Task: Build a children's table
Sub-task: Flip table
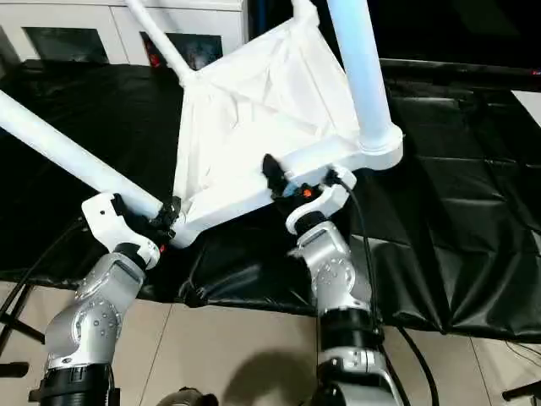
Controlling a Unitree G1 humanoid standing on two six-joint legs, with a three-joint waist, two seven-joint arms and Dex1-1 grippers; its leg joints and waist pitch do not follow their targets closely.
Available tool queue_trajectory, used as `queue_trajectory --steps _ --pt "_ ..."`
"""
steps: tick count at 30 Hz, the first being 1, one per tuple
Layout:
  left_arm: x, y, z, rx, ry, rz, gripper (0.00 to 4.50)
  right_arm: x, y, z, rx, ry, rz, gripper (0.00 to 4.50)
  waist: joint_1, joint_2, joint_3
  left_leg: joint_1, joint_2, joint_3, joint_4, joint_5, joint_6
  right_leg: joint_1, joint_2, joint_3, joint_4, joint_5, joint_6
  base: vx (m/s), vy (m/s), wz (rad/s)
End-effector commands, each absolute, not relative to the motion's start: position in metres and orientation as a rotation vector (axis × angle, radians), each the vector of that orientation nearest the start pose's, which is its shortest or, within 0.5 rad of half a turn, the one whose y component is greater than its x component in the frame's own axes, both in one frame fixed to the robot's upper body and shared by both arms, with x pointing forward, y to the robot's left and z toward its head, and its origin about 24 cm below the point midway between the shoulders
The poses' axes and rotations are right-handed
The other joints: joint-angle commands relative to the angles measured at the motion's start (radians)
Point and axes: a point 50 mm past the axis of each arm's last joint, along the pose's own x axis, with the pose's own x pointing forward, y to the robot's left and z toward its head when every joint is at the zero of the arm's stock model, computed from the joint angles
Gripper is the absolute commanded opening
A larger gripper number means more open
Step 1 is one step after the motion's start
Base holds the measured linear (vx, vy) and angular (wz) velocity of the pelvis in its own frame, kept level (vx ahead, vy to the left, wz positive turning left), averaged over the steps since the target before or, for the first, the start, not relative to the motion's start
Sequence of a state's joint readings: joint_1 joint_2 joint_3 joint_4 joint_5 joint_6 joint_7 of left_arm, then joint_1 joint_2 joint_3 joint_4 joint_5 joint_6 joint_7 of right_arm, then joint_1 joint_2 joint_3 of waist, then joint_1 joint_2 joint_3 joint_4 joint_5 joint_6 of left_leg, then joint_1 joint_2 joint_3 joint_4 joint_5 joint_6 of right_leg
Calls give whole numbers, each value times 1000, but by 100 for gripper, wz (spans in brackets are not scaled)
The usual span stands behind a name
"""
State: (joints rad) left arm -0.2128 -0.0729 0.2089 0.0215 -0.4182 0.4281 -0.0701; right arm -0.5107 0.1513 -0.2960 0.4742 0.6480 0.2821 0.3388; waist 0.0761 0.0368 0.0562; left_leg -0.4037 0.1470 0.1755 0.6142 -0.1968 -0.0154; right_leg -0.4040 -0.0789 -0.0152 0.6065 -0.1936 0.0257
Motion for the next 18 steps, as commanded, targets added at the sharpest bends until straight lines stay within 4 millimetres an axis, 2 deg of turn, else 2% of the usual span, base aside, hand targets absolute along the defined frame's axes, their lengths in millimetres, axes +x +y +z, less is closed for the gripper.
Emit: queue_trajectory --steps 1,3,5,10,11,13,16,18 --pt "287 119 57 -594 201 -191 213 338 -84 65 931 134 426 394 4 -17 -70 22 70 -22 -79 -78 80 43 -63 23 -52 -30 -241 0 0 0" --pt "287 117 56 -584 200 -196 213 340 -84 63 942 140 421 371 5 -17 -71 24 71 -21 -79 -84 78 42 -63 24 -54 -56 -239 0 0 0" --pt "286 117 56 -580 198 -199 213 340 -86 63 948 141 412 369 4 -18 -71 23 71 -21 -80 -83 75 41 -62 24 -53 -62 -240 0 0 0" --pt "286 114 54 -560 203 -209 213 342 -92 64 955 131 388 324 4 -18 -73 23 70 -19 -75 -65 80 40 -61 24 -50 -44 -239 0 0 0" --pt "287 113 54 -570 200 -214 248 343 -93 64 954 126 385 323 5 -17 -73 23 69 -19 -75 -64 81 40 -60 23 -50 -44 -240 0 0 0" --pt "287 114 53 -566 195 -208 283 344 -96 66 953 115 375 300 5 -13 -73 24 69 -19 -76 -69 77 40 -60 23 -50 -47 -241 0 0 0" --pt "289 116 53 -571 190 -203 302 347 -103 70 948 88 355 277 7 -12 -73 27 69 -18 -77 -90 61 37 -58 23 -52 -59 -245 0 0 0" --pt "289 117 53 -568 191 -204 314 348 -105 71 950 81 347 262 9 -17 -77 23 68 -17 -73 -56 71 42 -59 23 -45 -1 -246 0 0 0"
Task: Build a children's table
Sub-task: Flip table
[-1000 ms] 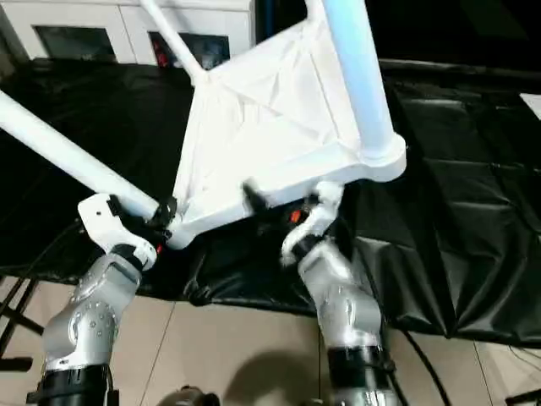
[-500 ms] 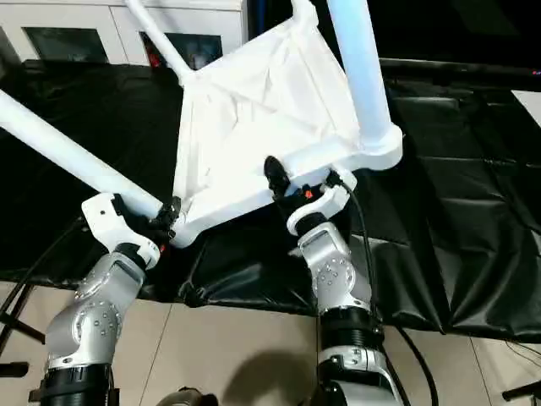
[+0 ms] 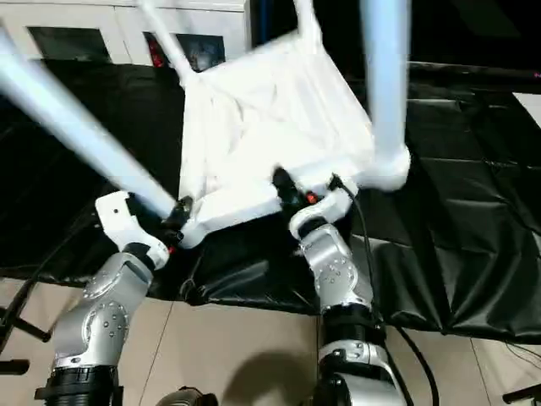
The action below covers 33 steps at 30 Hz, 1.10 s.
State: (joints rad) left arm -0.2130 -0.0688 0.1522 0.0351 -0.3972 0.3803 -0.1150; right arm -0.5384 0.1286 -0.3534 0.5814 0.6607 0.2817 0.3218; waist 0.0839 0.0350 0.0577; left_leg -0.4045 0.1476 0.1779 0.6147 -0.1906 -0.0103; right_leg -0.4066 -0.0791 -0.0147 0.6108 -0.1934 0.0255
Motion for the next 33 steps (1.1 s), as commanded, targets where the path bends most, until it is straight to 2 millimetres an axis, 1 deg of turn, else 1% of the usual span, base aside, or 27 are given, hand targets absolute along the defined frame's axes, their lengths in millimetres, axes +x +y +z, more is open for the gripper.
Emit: queue_trajectory --steps 1,2,4,6,7,8,9,10,11,12,13,14,16,17,18,19,20,21,22,23,24,26,28,29,31,32,33 --pt "289 121 53 -556 188 -203 314 350 -110 76 944 57 329 262 3 -10 -78 24 67 -20 -72 -59 71 43 -60 23 -48 4 -247 0 0 0" --pt "288 128 52 -541 185 -202 330 352 -118 81 931 26 305 243 4 -12 -78 25 67 -19 -72 -57 74 43 -60 22 -49 3 -249 0 0 0" --pt "286 135 52 -532 185 -197 339 353 -124 86 922 1 288 240 6 -12 -78 25 68 -18 -72 -59 75 42 -58 22 -48 -2 -253 0 0 0" --pt "283 142 51 -523 184 -192 359 355 -132 90 926 -23 260 233 7 -12 -78 27 68 -18 -73 -69 71 41 -57 21 -49 -19 -249 0 0 0" --pt "281 145 50 -519 186 -189 359 355 -135 91 924 -33 251 233 7 -13 -77 26 68 -18 -73 -71 71 41 -57 21 -49 -22 -249 0 0 0" --pt "278 148 49 -507 190 -186 384 355 -138 93 914 -46 240 224 8 -12 -76 27 70 -19 -74 -78 68 41 -58 21 -50 -29 -248 0 0 0" --pt "277 149 48 -502 192 -185 390 356 -139 94 908 -52 237 222 7 -11 -75 25 69 -19 -75 -80 67 42 -58 21 -51 -33 -246 0 0 0" --pt "275 151 47 -495 195 -185 398 356 -141 96 900 -59 233 220 9 -5 -76 28 69 -18 -75 -89 61 39 -57 22 -52 -40 -242 0 0 0" --pt "274 151 47 -492 197 -189 398 356 -142 97 898 -66 232 220 8 -7 -76 28 70 -18 -76 -93 58 39 -56 21 -53 -42 -241 0 0 0" --pt "270 153 46 -479 202 -212 408 357 -146 100 893 -82 215 218 9 -4 -76 28 70 -20 -77 -98 52 40 -56 21 -52 -44 -238 0 0 0" --pt "265 154 46 -462 208 -243 408 357 -150 104 880 -100 201 218 10 -4 -77 28 70 -20 -77 -94 49 39 -55 20 -51 -39 -236 0 0 0" --pt "260 155 46 -431 213 -288 419 357 -155 108 863 -118 186 215 10 -3 -76 30 70 -19 -77 -96 46 38 -54 20 -51 -41 -235 0 0 0" --pt "248 153 48 -318 225 -410 435 357 -167 115 793 -147 144 212 17 0 -77 34 70 -20 -78 -96 40 34 -49 19 -51 -51 -213 0 0 0" --pt "248 153 48 -318 225 -410 443 357 -167 115 793 -147 144 211 17 0 -77 34 70 -20 -78 -96 40 34 -49 19 -51 -51 -213 0 0 0" --pt "243 152 49 -246 224 -453 443 357 -172 118 785 -158 130 211 20 -1 -75 37 70 -15 -77 -109 32 29 -47 21 -53 -62 -208 0 0 0" --pt "239 150 51 -190 219 -487 447 357 -179 121 755 -171 113 211 27 0 -75 41 71 -15 -79 -116 27 27 -46 22 -56 -71 -196 0 0 0" --pt "236 148 52 -156 215 -509 449 357 -183 124 734 -179 101 210 27 1 -73 39 72 -15 -82 -131 17 27 -47 22 -56 -91 -187 0 0 0" --pt "235 146 56 -118 186 -523 450 356 -189 128 696 -187 90 208 28 1 -72 40 72 -13 -84 -145 9 25 -46 22 -58 -108 -183 0 0 0" --pt "235 145 61 -94 152 -527 450 355 -194 130 654 -189 84 208 31 -3 -73 46 73 -10 -83 -160 -4 23 -47 24 -60 -119 -174 0 0 0" --pt "235 144 62 -90 147 -528 450 355 -194 131 648 -189 83 207 31 -4 -71 42 72 -9 -84 -162 -10 25 -48 25 -60 -117 -169 0 0 0" --pt "237 141 71 -52 95 -538 450 354 -200 135 589 -186 77 207 29 -7 -71 37 72 -7 -86 -165 -17 29 -49 23 -60 -126 -160 0 0 0" --pt "240 135 83 -1 23 -560 450 351 -205 140 514 -179 72 206 29 -9 -73 39 71 -5 -84 -159 -20 28 -47 23 -61 -131 -140 0 0 0" --pt "242 129 94 24 -32 -595 450 349 -209 144 451 -177 62 206 26 -10 -74 36 68 -4 -82 -148 -21 30 -48 23 -60 -128 -132 0 0 0" --pt "242 124 101 42 -67 -627 450 347 -209 147 418 -175 57 206 25 -8 -74 35 68 -5 -81 -136 -22 30 -48 22 -59 -123 -127 0 0 0" --pt "242 117 112 80 -117 -672 450 345 -211 151 351 -172 46 206 20 -12 -75 31 66 -5 -80 -125 -22 32 -48 21 -57 -116 -128 0 0 0" --pt "243 112 123 117 -167 -706 450 343 -212 154 277 -167 29 206 19 -12 -76 31 65 -5 -78 -116 -19 32 -48 22 -56 -110 -127 0 0 0" --pt "243 111 127 132 -189 -718 450 343 -212 156 249 -164 22 206 17 -13 -75 31 64 -5 -78 -112 -17 33 -47 22 -57 -108 -125 0 0 0"
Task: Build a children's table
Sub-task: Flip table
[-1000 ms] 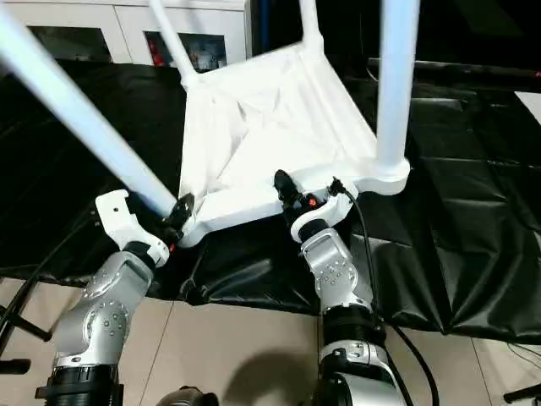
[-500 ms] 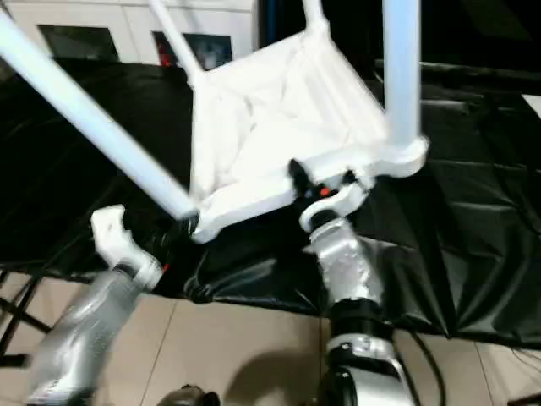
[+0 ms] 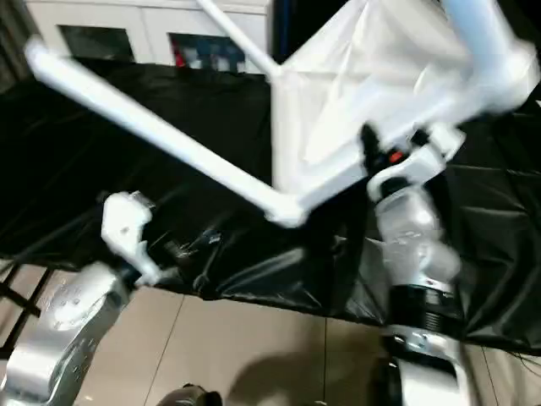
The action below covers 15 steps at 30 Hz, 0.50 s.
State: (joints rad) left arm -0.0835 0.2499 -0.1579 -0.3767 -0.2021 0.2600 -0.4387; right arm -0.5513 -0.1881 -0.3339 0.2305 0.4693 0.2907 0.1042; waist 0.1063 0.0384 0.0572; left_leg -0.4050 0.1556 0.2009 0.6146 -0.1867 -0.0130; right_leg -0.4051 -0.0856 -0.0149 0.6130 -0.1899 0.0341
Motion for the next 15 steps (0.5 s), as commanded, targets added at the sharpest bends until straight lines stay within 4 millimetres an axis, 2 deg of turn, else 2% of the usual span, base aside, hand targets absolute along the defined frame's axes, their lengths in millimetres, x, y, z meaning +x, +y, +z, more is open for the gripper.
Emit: queue_trajectory --steps 1,4,6,8,10,12,15 --pt "245 110 133 160 -209 -724 450 342 -212 159 213 -168 23 206 -8 -18 -76 31 55 -27 -76 -112 -9 32 -40 22 -57 -102 -137 0 0 0" --pt "249 107 149 236 -280 -728 450 340 -212 166 175 -161 -6 206 -14 -19 -73 31 54 -27 -76 -130 -12 33 -40 23 -61 -140 -140 0 0 0" --pt "255 105 164 323 -352 -713 450 340 -211 171 71 -145 -36 204 -21 -22 -73 31 54 -28 -75 -127 -11 33 -39 22 -63 -148 -138 0 0 0" --pt "257 104 171 385 -382 -704 450 340 -209 174 29 -141 -39 204 -23 -23 -72 31 53 -27 -76 -140 -13 32 -39 23 -64 -162 -139 0 0 0" --pt "258 104 173 405 -391 -701 450 340 -208 175 15 -140 -40 201 -21 -21 -74 33 53 -28 -74 -137 -16 31 -40 23 -62 -157 -140 0 0 0" --pt "266 105 192 563 -493 -655 450 339 -199 181 -102 -139 -48 201 -19 -21 -74 35 54 -29 -75 -139 -19 30 -38 22 -64 -164 -135 0 0 0" --pt "272 105 210 673 -588 -608 450 340 -192 178 -111 -122 -58 198 -20 -23 -75 35 53 -29 -75 -138 -31 30 -39 23 -58 -138 -139 0 0 0"
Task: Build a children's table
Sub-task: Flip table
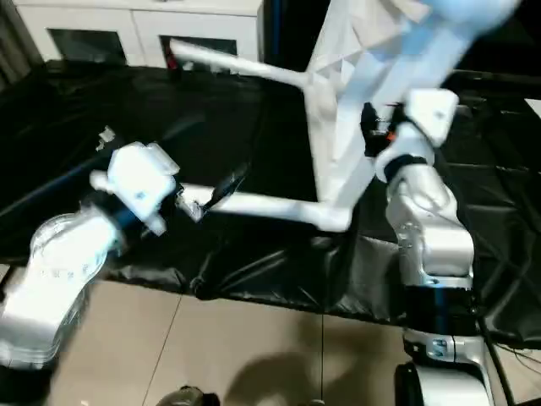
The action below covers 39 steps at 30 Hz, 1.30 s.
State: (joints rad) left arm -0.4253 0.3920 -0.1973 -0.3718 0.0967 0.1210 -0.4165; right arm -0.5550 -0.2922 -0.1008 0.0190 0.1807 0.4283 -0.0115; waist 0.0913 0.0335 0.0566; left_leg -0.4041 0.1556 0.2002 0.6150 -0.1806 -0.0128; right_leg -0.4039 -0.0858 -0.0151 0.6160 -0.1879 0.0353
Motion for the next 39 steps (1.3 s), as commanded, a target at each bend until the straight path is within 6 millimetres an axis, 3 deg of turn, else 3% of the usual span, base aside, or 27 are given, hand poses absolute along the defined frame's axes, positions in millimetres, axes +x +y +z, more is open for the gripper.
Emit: queue_trajectory --steps 1,8,9,15,22,29,35,39 --pt "274 106 214 694 -610 -594 450 340 -190 177 -107 -115 -58 198 -5 -16 -75 36 53 -29 -75 -146 -34 28 -39 23 -60 -136 -142 0 0 0" --pt "288 113 250 875 -740 -465 450 349 -172 161 -126 -24 -26 198 -12 -17 -75 37 51 -31 -78 -191 -67 27 -39 22 -58 -154 -144 0 0 0" --pt "289 115 257 909 -779 -442 450 351 -170 156 -165 -9 -12 251 -14 -17 -72 35 51 -34 -82 -220 -81 27 -41 22 -62 -187 -141 0 0 0" --pt "291 122 270 975 -874 -347 450 354 -172 142 -219 15 -27 299 -18 -21 -75 38 52 -33 -81 -261 -94 23 -42 23 -64 -199 -149 0 0 0" --pt "313 139 261 1061 -774 -271 450 357 -171 131 -182 -17 -2 299 -20 -18 -77 33 49 -34 -78 -260 -83 22 -42 23 -62 -196 -152 0 0 0" --pt "328 150 254 1190 -715 -236 450 361 -168 124 -203 -11 13 299 -19 -15 -79 34 52 -35 -78 -248 -72 23 -42 22 -57 -152 -180 0 0 0" --pt "338 156 267 1259 -748 -135 450 367 -163 124 -200 -31 31 238 -20 -16 -77 35 51 -36 -80 -283 -79 21 -44 21 -59 -192 -187 0 0 0" --pt "341 157 268 1262 -743 -117 450 367 -162 124 -200 -34 37 211 -22 -18 -78 32 52 -37 -79 -265 -72 23 -47 21 -57 -175 -189 0 0 0"
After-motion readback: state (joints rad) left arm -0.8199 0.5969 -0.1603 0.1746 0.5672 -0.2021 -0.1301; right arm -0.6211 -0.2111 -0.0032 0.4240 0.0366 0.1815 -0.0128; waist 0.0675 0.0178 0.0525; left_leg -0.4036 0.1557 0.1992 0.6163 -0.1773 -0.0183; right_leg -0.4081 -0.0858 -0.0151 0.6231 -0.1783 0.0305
